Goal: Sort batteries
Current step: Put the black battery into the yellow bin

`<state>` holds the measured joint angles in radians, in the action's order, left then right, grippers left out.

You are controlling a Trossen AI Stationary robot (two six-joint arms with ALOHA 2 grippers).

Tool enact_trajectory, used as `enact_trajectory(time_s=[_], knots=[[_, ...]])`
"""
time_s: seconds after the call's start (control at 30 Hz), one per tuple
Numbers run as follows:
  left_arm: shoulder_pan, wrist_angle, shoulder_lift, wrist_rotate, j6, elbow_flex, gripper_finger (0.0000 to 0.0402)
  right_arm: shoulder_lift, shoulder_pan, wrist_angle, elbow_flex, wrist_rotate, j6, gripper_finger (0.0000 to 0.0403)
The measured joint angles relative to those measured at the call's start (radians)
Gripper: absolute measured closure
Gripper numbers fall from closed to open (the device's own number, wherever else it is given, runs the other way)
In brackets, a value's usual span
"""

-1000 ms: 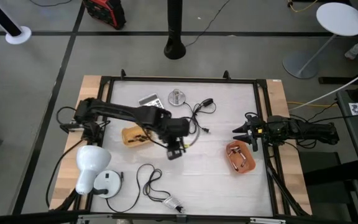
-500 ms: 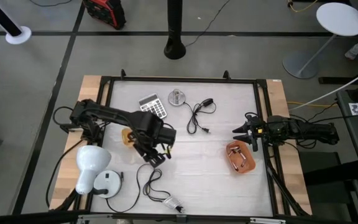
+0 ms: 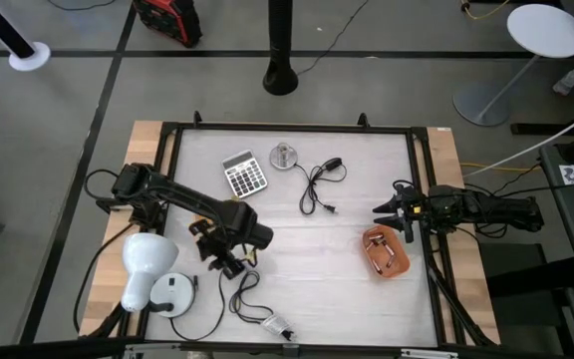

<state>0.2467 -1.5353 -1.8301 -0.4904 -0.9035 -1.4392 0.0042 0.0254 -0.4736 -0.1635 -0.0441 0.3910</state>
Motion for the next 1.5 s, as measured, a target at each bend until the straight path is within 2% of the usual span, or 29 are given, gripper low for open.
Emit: enact_trajectory(time_s=[0.13,0.4,0.77,0.9,1.5], knots=[[0.015,0.096,0.000,-0.052,-0.011,0.112,0.0270,0.000,0.000,0.000,0.000,0.000,0.000,0.0233],[0.045,0.367,0.000,-0.148,-0.129,0.278,0.0270,0.000,0.000,0.000,0.000,0.000,0.000,0.0233],[0.090,0.417,0.000,-0.155,-0.293,0.384,0.0270,0.000,0.000,0.000,0.000,0.000,0.000,0.0233],[0.105,0.489,0.001,-0.154,-0.332,0.419,0.0270,0.000,0.000,0.000,0.000,0.000,0.000,0.0233],[0.146,0.652,0.002,-0.130,-0.364,0.532,0.0270,0.000,0.000,0.000,0.000,0.000,0.000,0.0233]])
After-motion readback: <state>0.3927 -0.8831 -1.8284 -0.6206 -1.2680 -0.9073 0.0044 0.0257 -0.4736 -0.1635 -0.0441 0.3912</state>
